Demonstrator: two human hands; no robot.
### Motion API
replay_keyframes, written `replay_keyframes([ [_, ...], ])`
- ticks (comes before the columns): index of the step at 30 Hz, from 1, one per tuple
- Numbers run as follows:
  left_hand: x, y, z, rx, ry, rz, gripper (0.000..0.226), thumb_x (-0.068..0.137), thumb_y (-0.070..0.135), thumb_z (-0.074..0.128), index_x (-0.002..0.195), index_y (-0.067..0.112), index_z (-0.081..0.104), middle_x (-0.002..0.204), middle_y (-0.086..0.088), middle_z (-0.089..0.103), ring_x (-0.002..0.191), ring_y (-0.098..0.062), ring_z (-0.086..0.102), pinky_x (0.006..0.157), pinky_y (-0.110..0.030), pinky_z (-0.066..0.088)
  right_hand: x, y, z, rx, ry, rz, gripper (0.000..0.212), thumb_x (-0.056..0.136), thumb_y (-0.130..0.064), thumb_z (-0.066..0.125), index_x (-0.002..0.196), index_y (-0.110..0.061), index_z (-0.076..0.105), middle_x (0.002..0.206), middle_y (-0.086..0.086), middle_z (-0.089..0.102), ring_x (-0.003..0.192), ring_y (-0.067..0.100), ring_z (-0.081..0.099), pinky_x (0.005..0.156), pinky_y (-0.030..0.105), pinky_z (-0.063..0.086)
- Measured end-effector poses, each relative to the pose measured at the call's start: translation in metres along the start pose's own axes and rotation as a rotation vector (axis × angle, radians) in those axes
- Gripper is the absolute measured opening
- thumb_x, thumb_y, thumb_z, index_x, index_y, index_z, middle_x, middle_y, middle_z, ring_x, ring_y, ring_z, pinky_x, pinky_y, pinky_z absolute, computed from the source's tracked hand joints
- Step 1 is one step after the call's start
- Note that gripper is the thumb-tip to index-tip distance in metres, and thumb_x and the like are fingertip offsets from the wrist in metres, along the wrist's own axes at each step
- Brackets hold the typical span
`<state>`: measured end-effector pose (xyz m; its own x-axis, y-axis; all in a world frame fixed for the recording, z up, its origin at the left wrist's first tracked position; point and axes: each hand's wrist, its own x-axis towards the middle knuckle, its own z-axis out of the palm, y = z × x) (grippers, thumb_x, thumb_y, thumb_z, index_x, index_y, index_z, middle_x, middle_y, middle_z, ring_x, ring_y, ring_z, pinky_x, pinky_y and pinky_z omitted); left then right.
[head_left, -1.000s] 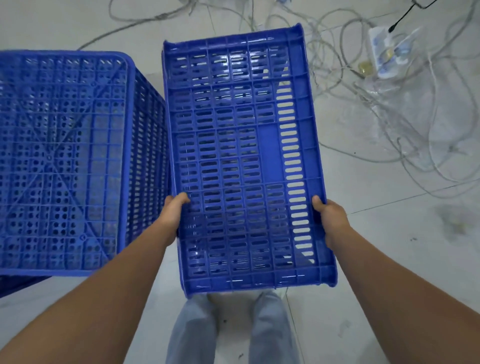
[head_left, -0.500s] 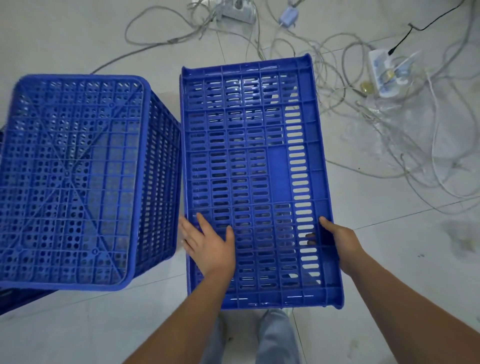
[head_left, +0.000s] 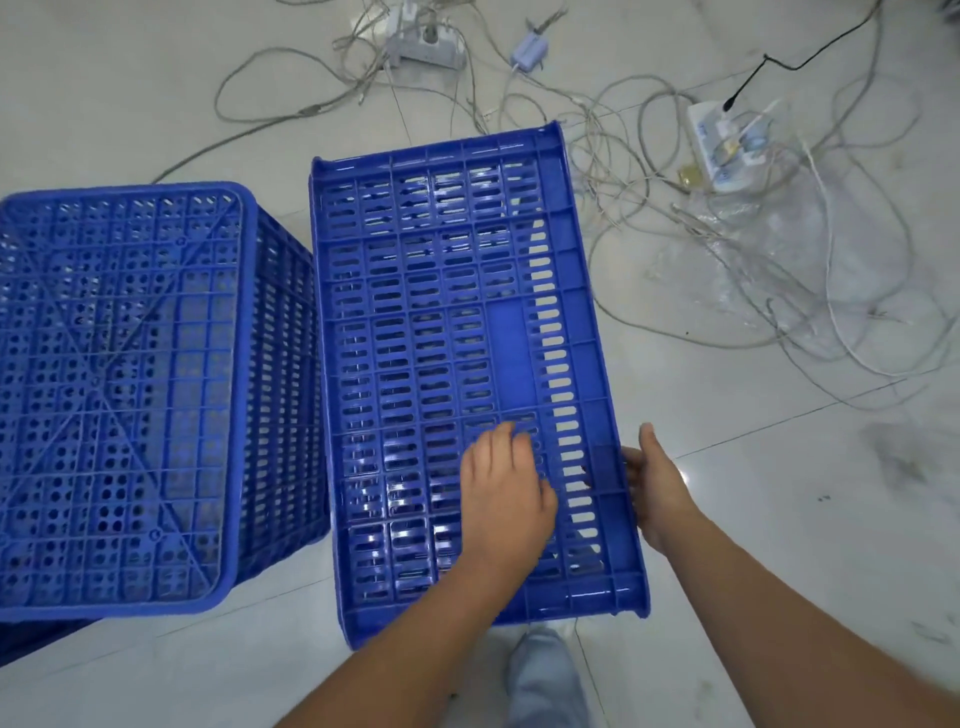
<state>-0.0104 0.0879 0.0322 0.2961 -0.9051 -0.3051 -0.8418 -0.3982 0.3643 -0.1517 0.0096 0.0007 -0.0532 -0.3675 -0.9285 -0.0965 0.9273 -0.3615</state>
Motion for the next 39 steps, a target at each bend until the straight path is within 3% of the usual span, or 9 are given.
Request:
replay_keyframes([
  [2,0.018,0.028,-0.004,-0.009,-0.017,0.025,0.058,0.076,0.037,0.07,0.124,0.007,0.056,0.129,-0.008,0.055,0.121,-0.027,0.054,0.103,-0.034,0.042,0.007,-0.001,-0.003,-0.035,0.042,0.012,0.052,0.098,-0.054,0.03,0.097,-0.013,0.063,0.086,0.005,0.065,0.075,0.02,0.059,0.063,0.03,0.046],
  [5,0.055,0.071,-0.002,-0.03,-0.25,-0.263,0.092,0.089,0.056,0.048,0.152,0.002,0.007,0.161,-0.017,-0.001,0.148,-0.036,-0.001,0.119,-0.045,-0.001,0.015,0.003,-0.002,-0.156,0.039,0.051,0.04,0.099,-0.039,0.039,0.09,-0.008,0.063,0.079,0.006,0.061,0.071,0.022,0.056,0.06,0.029,0.044],
  [7,0.074,0.09,0.002,-0.061,-0.344,-0.447,0.109,0.081,0.066,0.051,0.152,0.003,-0.004,0.159,-0.021,-0.015,0.146,-0.043,-0.014,0.116,-0.055,-0.007,0.018,0.01,0.0,-0.146,-0.009,0.088,0.036,0.098,-0.032,0.041,0.085,-0.008,0.063,0.083,0.009,0.064,0.079,0.027,0.059,0.067,0.033,0.047],
  [13,0.079,0.101,0.029,-0.006,-0.353,-0.537,0.114,0.081,0.052,0.065,0.15,0.004,-0.012,0.155,-0.028,-0.019,0.143,-0.051,-0.012,0.112,-0.062,0.018,0.021,0.021,0.0,-0.07,-0.083,0.113,0.038,0.082,-0.048,0.049,0.095,-0.016,0.065,0.114,0.006,0.062,0.123,0.029,0.05,0.106,0.045,0.038],
  [16,0.082,0.102,0.032,0.009,-0.321,-0.534,0.102,0.086,0.034,0.066,0.151,0.004,-0.006,0.155,-0.03,-0.015,0.142,-0.053,-0.01,0.109,-0.063,0.023,0.027,0.028,-0.006,-0.069,-0.089,0.13,0.026,0.084,-0.041,0.051,0.081,-0.018,0.063,0.092,0.003,0.062,0.112,0.031,0.055,0.099,0.043,0.043],
  [19,0.084,0.1,0.029,0.021,-0.315,-0.539,0.098,0.084,0.026,0.069,0.15,0.003,0.0,0.156,-0.032,-0.01,0.142,-0.054,-0.006,0.108,-0.063,0.027,0.026,0.036,-0.013,-0.104,-0.055,0.169,0.026,0.092,-0.024,0.045,0.071,-0.011,0.055,0.078,0.009,0.057,0.074,0.025,0.055,0.066,0.031,0.046],
  [25,0.077,0.076,0.005,-0.059,-0.294,-0.578,0.096,0.082,0.026,0.071,0.149,0.007,0.006,0.158,-0.026,-0.009,0.144,-0.049,-0.005,0.109,-0.06,0.03,0.026,0.041,-0.029,-0.266,-0.039,0.189,0.016,0.097,-0.011,0.042,0.091,-0.004,0.055,0.072,0.01,0.055,0.056,0.015,0.049,0.036,0.014,0.034],
  [35,0.056,0.031,-0.037,-0.2,-0.25,-0.582,0.092,0.081,0.022,0.07,0.15,0.011,0.009,0.16,-0.018,-0.007,0.147,-0.042,-0.007,0.103,-0.054,0.042,0.017,0.058,-0.021,-0.465,0.026,0.151,0.032,0.093,-0.01,0.047,0.062,-0.014,0.048,0.092,0.014,0.056,0.084,0.024,0.05,0.068,0.027,0.039],
  [39,0.047,0.026,-0.049,-0.196,-0.227,-0.56,0.089,0.079,0.027,0.071,0.147,0.011,0.015,0.16,-0.018,0.002,0.147,-0.04,0.002,0.097,-0.049,0.048,-0.002,0.08,-0.019,-0.398,0.053,0.243,0.022,0.092,-0.023,0.054,0.079,-0.006,0.048,0.083,0.01,0.052,0.074,0.024,0.049,0.076,0.032,0.035],
])
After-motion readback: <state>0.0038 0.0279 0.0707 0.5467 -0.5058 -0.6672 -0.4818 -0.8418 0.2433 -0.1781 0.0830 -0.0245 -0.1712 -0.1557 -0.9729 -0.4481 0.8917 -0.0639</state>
